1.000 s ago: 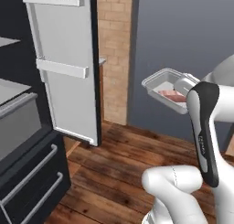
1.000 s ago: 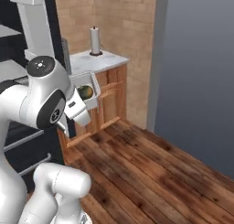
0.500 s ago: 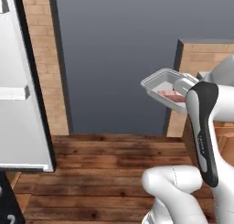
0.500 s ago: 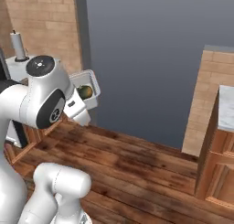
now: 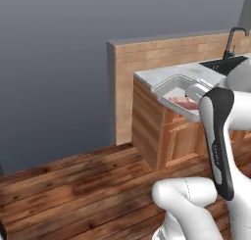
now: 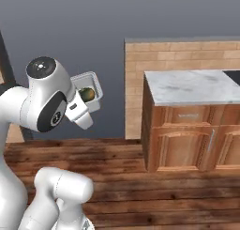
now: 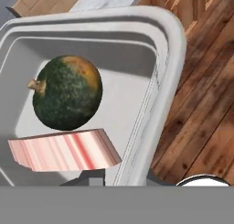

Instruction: Place the tupperware containing the steak and squash meal in the microwave. Close the microwave door and press the start button to reheat the meal.

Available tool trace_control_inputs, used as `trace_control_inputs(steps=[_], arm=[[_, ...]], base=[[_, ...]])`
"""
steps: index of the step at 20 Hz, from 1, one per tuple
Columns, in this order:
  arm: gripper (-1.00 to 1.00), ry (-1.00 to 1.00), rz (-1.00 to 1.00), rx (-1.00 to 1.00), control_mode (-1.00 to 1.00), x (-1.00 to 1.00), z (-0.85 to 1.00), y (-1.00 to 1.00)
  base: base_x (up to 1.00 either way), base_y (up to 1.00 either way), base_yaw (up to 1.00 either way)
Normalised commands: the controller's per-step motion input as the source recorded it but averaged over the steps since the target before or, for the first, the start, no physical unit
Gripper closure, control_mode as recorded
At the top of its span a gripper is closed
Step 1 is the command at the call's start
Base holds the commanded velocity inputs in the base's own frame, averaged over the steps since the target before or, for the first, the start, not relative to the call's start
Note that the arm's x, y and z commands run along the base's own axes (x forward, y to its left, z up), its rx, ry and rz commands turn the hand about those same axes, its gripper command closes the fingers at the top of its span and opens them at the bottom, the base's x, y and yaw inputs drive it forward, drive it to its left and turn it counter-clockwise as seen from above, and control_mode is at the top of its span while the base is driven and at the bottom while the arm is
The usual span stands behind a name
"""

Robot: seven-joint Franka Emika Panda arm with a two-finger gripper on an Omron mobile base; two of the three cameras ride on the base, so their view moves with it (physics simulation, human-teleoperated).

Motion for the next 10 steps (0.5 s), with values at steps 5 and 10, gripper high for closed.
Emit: trace_control_inputs(steps=[5, 10], arm=[[1.00, 0.00, 0.00, 0.00, 1.00, 0.00, 0.00, 0.00], [1.00, 0.00, 0.00, 0.00, 1.00, 0.00, 0.00, 0.00]], base=[[0.02, -0.16, -0.69], [0.16, -0.19, -0.72]])
